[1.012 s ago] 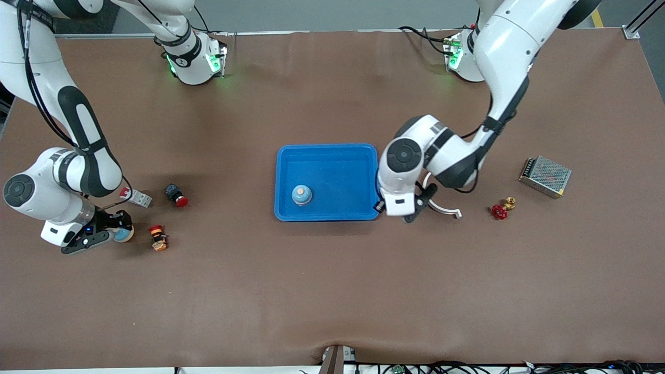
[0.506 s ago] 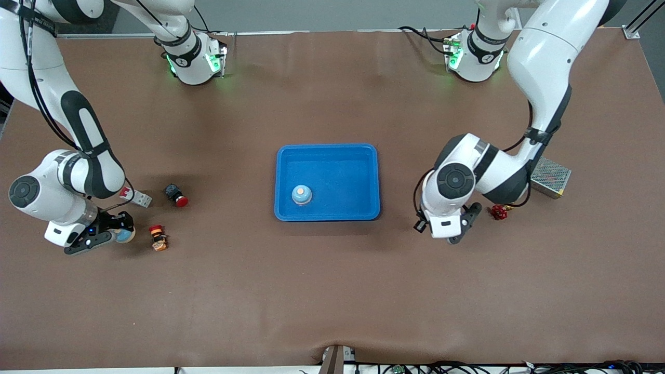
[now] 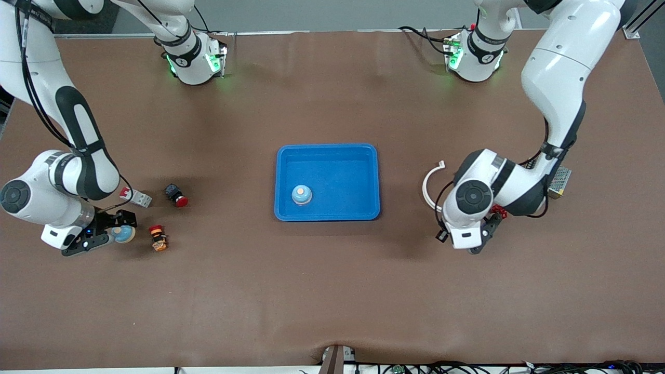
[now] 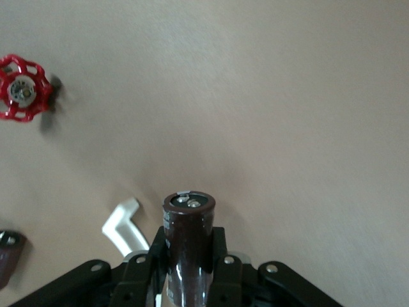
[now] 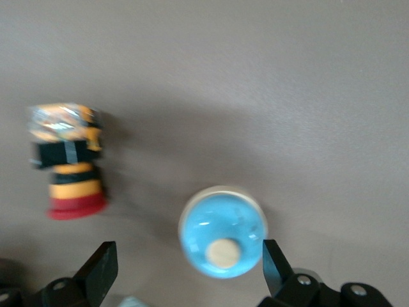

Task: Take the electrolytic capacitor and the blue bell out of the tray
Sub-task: 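Carry the capacitor toward the arc while the right gripper releases the bell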

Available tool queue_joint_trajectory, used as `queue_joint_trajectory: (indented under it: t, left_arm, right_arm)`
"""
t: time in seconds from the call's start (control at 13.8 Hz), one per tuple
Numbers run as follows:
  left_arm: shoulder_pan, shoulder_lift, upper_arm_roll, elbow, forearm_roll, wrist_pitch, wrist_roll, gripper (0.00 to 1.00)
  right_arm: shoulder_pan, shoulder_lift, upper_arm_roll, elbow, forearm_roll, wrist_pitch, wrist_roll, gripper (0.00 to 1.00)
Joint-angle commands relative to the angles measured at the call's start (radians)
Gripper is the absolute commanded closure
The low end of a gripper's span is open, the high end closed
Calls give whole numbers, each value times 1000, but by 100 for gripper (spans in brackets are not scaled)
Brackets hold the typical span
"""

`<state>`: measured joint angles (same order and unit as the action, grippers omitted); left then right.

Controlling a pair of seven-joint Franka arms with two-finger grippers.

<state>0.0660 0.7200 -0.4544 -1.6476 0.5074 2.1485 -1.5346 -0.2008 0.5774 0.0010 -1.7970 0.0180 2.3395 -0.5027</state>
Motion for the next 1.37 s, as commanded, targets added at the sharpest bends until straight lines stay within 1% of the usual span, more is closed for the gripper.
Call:
queue_joint_trajectory:
  t: [0.0, 0.22, 0.29, 0.36, 0.43, 0.51, 0.58, 0.72, 0.87, 1.01, 1.08, 1.3]
  left_arm:
    - [11, 25, -9, 5, 16, 34, -12, 100]
    - [12, 52, -7, 8, 13, 85, -18, 100]
    - [12, 55, -4, 8, 14, 93, -18, 96]
    - [11, 58, 11, 9, 20, 93, -12, 80]
    - [11, 58, 17, 9, 20, 93, -4, 47]
    - [11, 58, 19, 8, 19, 93, -2, 5]
    - [12, 52, 20, 9, 22, 93, -1, 0]
    - [12, 35, 19, 12, 36, 90, 10, 0]
    - [17, 6, 19, 20, 36, 80, 74, 0]
    - [20, -36, 19, 22, 28, 47, 234, 0]
    - [31, -57, 19, 23, 20, 27, 285, 0]
    - [66, -126, 10, 23, 11, -34, 486, 0]
  right_arm:
    - [92, -69, 4, -12, 0, -83, 242, 0]
    - [174, -86, 8, -22, 5, -91, 435, 0]
    - [205, -93, 8, -27, 20, -91, 488, 0]
    - [237, -102, 8, -44, 51, -83, 521, 0]
    - [263, -111, 7, -56, 98, -80, 550, 0]
    - [293, -131, 7, -80, 132, -68, 581, 0]
    - [329, -157, 5, -122, 141, -37, 633, 0]
    - [407, -200, 5, -189, 142, 13, 760, 0]
    - [504, -217, 5, -205, 142, 20, 916, 0]
    - [616, -211, 2, -200, 137, 44, 1096, 0]
    - [656, -206, 2, -197, 132, 66, 1151, 0]
    - [756, -182, -3, -194, 125, 118, 1234, 0]
